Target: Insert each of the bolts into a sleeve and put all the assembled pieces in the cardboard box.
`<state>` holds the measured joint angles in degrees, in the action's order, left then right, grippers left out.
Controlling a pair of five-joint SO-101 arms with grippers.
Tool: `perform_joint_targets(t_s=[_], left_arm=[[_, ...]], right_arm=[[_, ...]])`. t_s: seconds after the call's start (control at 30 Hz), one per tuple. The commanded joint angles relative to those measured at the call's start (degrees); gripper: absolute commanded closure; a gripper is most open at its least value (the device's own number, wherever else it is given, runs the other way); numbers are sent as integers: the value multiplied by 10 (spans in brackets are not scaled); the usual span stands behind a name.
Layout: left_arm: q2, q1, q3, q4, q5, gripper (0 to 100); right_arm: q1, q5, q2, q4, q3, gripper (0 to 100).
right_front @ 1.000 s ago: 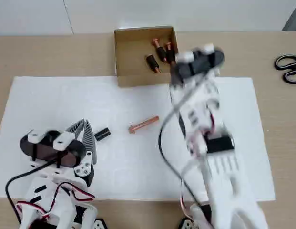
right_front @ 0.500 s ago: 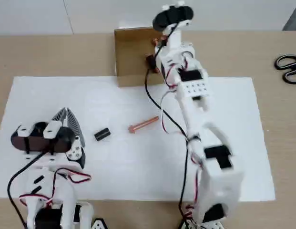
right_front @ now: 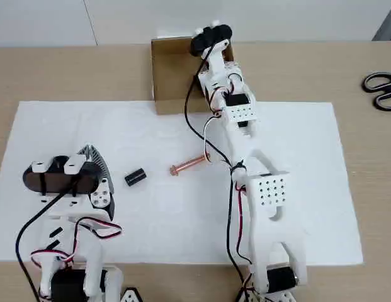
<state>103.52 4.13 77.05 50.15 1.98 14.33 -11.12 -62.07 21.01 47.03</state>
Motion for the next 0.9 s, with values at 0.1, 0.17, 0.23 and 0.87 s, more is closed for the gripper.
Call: perform_joint_targets(t_s=[0.1,0.17,0.23,0.87], left_arm=[[5,3,-1,-14,-3,994],[5,4,-1,-14,-3,994],[5,4,-1,-14,-3,994],[5,2,0,-10,-2,994]], right_arm=[[8,-4,-40,-8,64,994],[7,-4,-48,-8,64,980],[7,-4,-51,3,64,922],[69,95,4,302,316,757]])
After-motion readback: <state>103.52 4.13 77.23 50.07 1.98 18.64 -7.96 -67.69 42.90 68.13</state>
